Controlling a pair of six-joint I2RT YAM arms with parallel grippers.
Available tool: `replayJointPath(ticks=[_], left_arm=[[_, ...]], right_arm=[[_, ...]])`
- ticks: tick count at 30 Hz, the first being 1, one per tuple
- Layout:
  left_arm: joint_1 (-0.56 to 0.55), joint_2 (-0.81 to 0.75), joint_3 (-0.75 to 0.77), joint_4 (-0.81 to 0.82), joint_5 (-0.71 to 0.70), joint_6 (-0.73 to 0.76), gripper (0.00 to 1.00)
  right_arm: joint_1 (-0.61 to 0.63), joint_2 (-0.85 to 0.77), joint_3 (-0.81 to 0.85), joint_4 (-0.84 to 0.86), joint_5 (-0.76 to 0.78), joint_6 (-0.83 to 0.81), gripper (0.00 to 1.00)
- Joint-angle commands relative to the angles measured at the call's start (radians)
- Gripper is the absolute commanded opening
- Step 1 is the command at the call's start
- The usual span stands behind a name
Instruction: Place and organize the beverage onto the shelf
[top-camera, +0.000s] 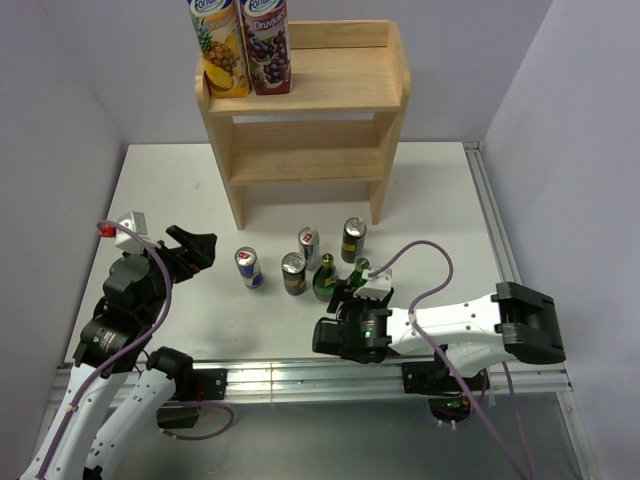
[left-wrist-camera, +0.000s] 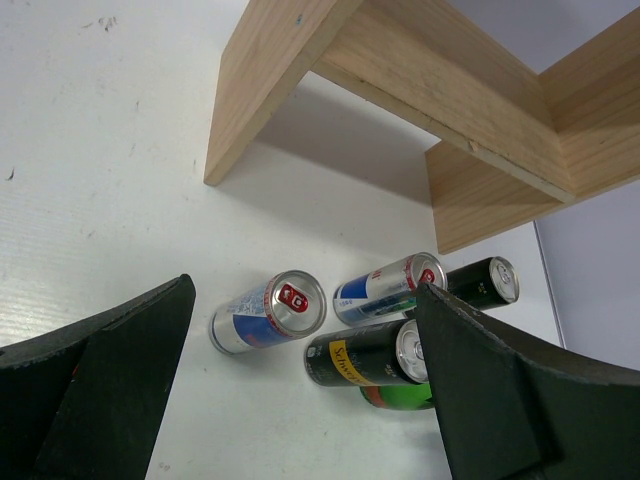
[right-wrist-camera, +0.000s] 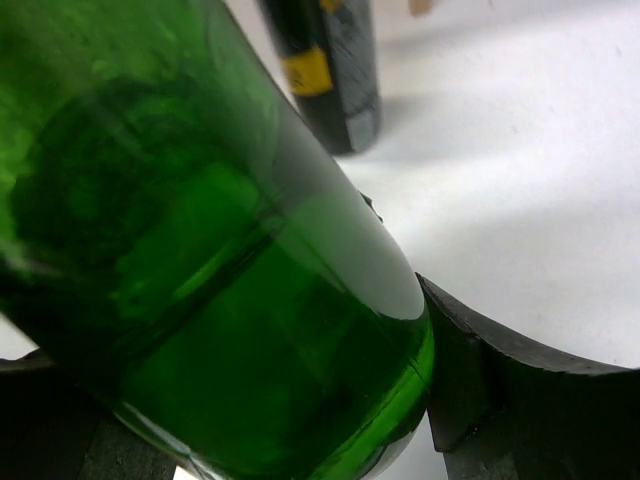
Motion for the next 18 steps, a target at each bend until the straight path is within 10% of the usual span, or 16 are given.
replayJointPath(ticks=[1, 7, 18], left_arm=[[-0.003, -0.012, -0.002, 0.045, 0.012, 0.014, 0.99], [-0.003, -0.016, -0.003, 0.046, 0.013, 0.014, 0.99], [-0.003, -0.030, -0.003, 0.043, 0.004, 0.014, 0.99]], right_arm=[[0.008, -0.107, 0.107, 0.022, 0.158, -0.153, 0.00], [-0.059, -0.301, 0.087, 0.552, 0.020, -0.871, 0.00], [-0.447, -0.221, 0.302, 0.743, -0.316, -1.175, 0.00]])
